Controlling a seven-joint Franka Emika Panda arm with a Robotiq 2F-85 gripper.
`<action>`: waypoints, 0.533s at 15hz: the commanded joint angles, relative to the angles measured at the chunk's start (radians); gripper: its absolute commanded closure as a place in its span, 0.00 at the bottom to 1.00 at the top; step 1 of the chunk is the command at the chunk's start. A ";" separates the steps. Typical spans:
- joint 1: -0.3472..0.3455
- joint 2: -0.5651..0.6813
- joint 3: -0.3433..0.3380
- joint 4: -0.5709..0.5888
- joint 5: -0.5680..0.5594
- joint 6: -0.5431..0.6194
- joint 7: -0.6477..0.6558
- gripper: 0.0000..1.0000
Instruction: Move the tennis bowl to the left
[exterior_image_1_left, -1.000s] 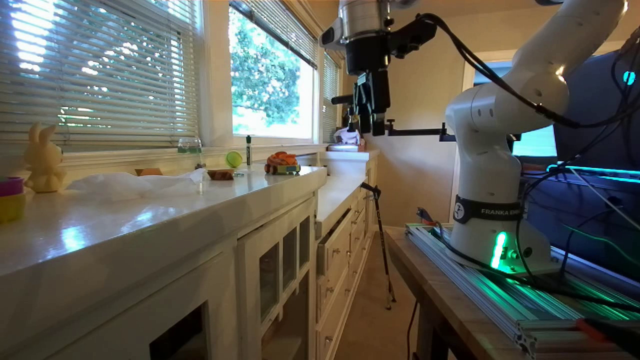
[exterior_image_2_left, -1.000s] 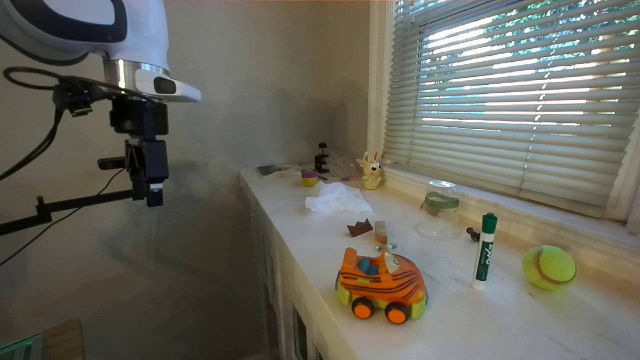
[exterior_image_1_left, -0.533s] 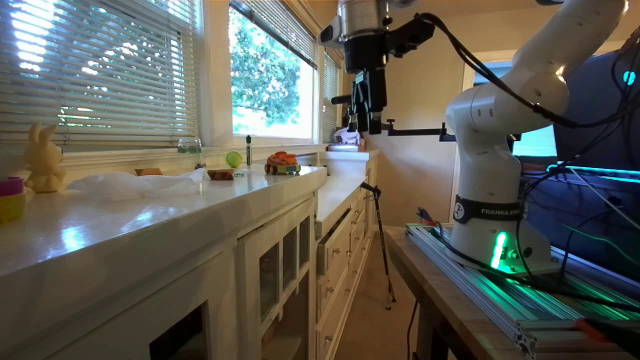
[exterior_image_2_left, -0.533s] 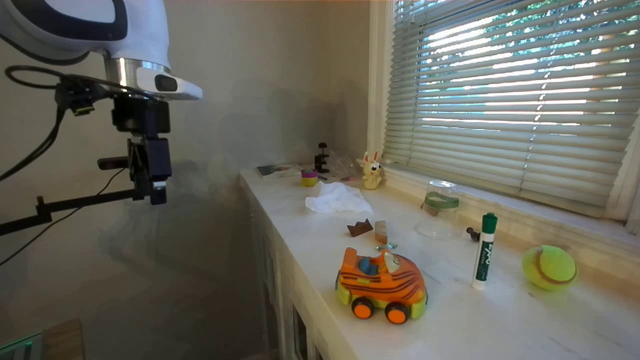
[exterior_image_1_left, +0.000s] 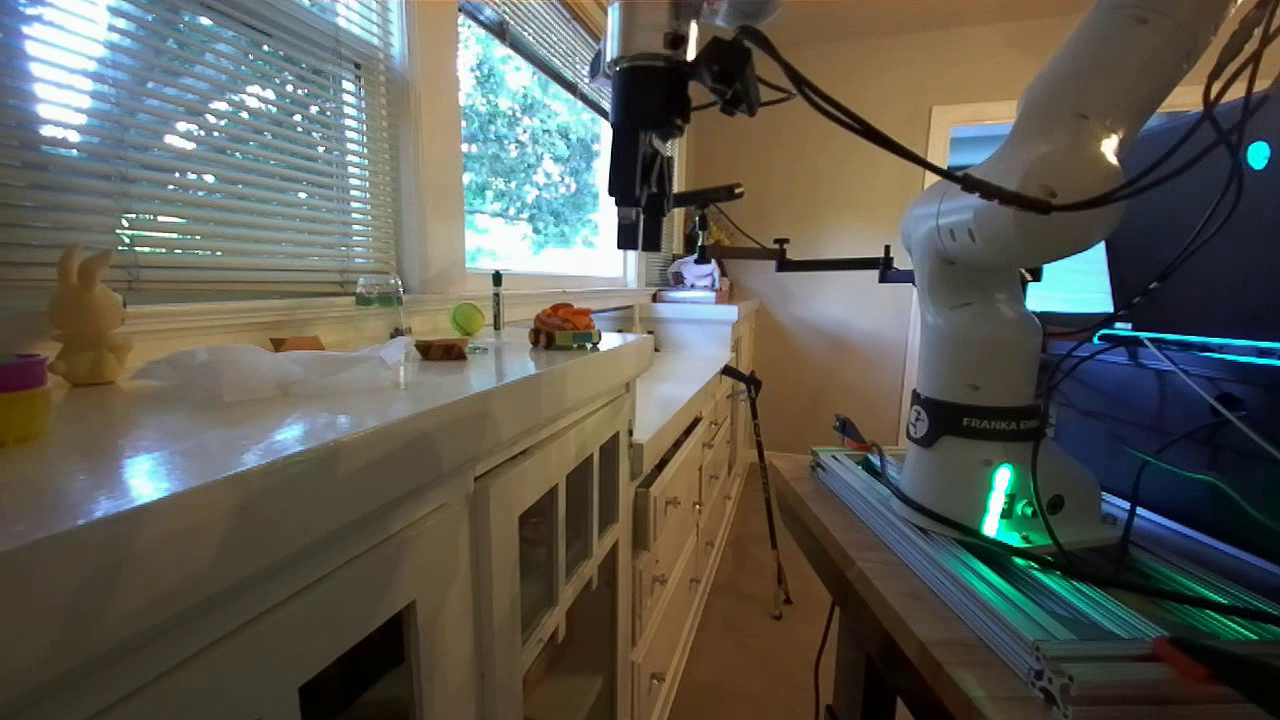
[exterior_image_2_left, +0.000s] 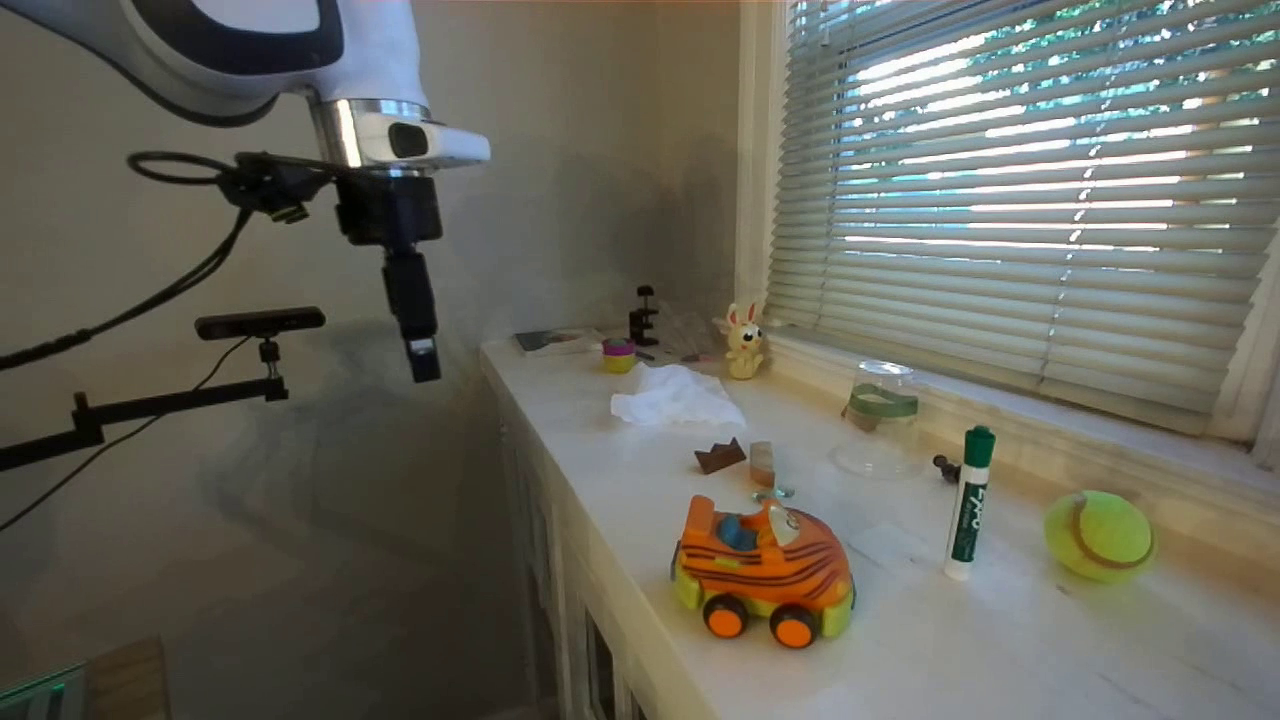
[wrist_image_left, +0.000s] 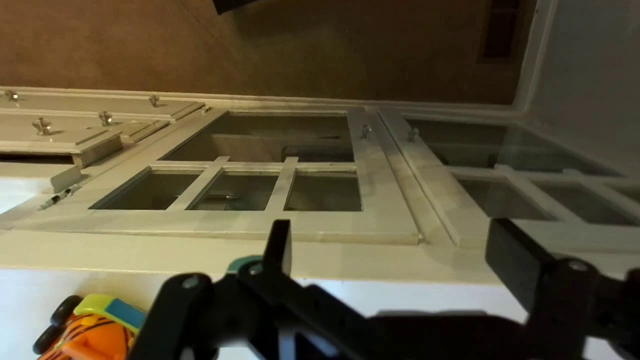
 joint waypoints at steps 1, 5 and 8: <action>-0.060 0.162 0.001 0.108 -0.002 0.097 0.148 0.00; -0.062 0.172 -0.016 0.105 -0.009 0.135 0.160 0.00; -0.066 0.200 -0.018 0.131 -0.010 0.138 0.174 0.00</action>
